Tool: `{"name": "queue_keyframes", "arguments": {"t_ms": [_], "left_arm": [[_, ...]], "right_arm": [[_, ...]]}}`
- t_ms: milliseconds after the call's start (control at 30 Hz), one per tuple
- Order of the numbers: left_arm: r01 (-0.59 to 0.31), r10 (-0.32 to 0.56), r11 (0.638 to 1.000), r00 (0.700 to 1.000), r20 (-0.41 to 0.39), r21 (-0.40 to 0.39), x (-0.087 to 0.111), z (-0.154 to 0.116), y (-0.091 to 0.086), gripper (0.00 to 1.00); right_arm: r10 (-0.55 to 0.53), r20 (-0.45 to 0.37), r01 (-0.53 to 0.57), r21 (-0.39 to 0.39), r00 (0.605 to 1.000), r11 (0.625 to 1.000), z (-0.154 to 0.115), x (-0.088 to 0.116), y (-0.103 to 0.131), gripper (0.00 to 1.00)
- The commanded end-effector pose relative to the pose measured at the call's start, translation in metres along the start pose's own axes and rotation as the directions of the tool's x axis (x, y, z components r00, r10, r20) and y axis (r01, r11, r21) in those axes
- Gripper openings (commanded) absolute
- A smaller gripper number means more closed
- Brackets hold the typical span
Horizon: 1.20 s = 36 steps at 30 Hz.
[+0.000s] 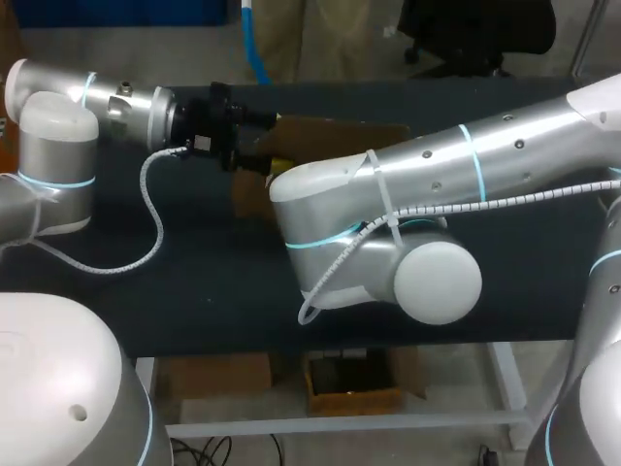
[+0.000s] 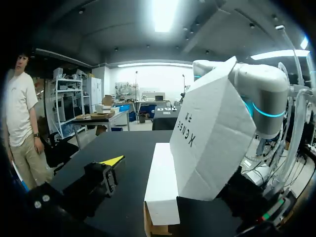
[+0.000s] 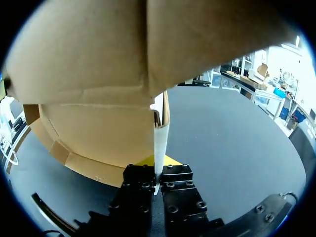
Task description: Assemble the packaging by folding the flat box into shape, placing the metal phone stand inside, and closing the box properly
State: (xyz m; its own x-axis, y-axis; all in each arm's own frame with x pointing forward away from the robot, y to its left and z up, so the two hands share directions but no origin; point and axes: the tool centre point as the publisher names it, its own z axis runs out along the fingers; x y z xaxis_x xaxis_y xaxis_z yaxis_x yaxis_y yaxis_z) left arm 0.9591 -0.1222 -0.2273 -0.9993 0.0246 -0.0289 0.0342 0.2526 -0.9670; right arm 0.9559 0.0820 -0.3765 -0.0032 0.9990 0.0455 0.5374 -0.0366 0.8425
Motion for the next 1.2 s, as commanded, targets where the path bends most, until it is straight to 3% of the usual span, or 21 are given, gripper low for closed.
{"name": "queue_keyframes", "arguments": {"t_ms": [33,500,933,1200], "left_arm": [[-0.021,0.021,1.000,0.999,0.025,-0.020,0.009,-0.009,0.000,1.00],[-0.159,0.164,0.984,0.984,0.066,-0.081,0.021,-0.030,0.002,1.00],[-0.198,0.216,0.967,0.970,0.107,-0.163,0.025,-0.065,0.003,1.00],[-0.195,0.226,0.956,0.965,0.129,-0.217,0.028,-0.081,0.006,1.00]], "right_arm": [[0.013,-0.180,-0.008,0.026,0.984,1.000,-0.003,-0.020,0.008,0.00],[-0.009,-0.357,0.029,0.051,0.934,0.998,-0.007,-0.037,0.030,0.00],[0.048,-0.627,0.033,0.117,0.778,0.993,-0.004,-0.054,0.041,0.00],[0.086,-0.715,0.080,0.195,0.694,0.977,0.001,-0.057,0.047,0.00]]}}
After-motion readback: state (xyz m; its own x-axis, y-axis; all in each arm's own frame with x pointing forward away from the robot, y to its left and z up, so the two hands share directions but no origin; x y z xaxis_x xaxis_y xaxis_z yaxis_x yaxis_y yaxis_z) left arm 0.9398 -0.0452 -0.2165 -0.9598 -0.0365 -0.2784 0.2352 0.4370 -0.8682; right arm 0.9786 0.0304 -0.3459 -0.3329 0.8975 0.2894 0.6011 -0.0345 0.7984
